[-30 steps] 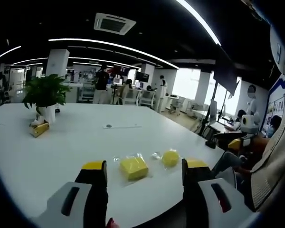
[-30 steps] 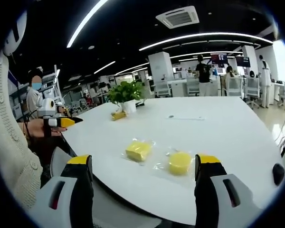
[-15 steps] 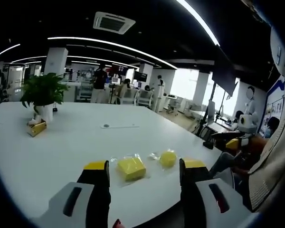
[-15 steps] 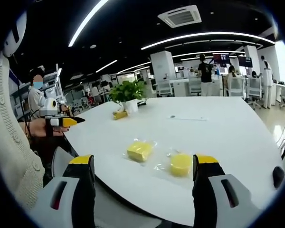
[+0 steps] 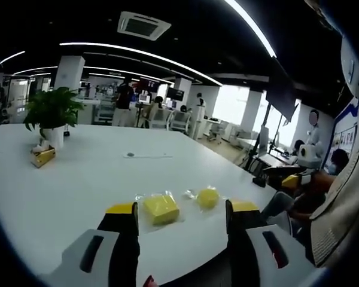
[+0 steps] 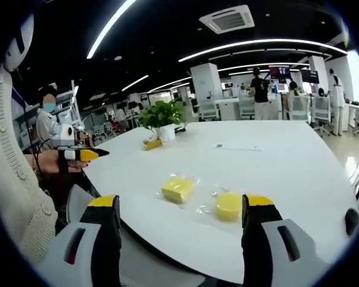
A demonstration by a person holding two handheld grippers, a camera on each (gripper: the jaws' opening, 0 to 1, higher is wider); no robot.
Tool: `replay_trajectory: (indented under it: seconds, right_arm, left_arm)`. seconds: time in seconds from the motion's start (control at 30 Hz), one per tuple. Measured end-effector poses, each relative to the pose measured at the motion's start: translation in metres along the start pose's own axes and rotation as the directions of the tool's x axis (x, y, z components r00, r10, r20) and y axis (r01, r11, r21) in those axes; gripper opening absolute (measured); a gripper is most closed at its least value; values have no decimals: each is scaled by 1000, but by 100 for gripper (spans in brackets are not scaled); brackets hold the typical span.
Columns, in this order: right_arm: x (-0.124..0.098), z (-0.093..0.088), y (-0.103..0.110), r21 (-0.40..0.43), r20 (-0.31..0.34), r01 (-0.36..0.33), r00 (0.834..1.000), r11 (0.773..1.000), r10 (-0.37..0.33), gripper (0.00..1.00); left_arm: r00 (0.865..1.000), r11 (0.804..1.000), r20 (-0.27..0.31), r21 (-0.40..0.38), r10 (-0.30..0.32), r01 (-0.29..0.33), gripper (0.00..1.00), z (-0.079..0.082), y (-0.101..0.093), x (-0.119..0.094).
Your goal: Compare the silicone blocks by pressing each to a similar depth, holding the contact briefly, and releasing to observe deformation and rebound differences across the visible hardness samples.
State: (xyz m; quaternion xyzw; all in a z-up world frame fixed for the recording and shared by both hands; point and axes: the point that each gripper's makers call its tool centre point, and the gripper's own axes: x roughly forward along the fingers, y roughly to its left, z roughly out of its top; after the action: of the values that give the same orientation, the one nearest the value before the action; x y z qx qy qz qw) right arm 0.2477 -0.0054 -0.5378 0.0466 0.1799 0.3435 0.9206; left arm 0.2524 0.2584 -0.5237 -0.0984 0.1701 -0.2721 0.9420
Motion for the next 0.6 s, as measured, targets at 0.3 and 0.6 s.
replay_trajectory:
  seconds: [0.3, 0.6]
  right_arm:
    - [-1, -1, -3, 6, 11, 6, 1000, 1000, -6, 77]
    - [4, -1, -8, 11, -5, 19, 1000, 1000, -19, 77]
  left_arm:
    - [999, 996, 22, -83, -27, 29, 57, 4, -3, 5]
    - [985, 944, 172, -318, -27, 81, 59, 54, 34, 31]
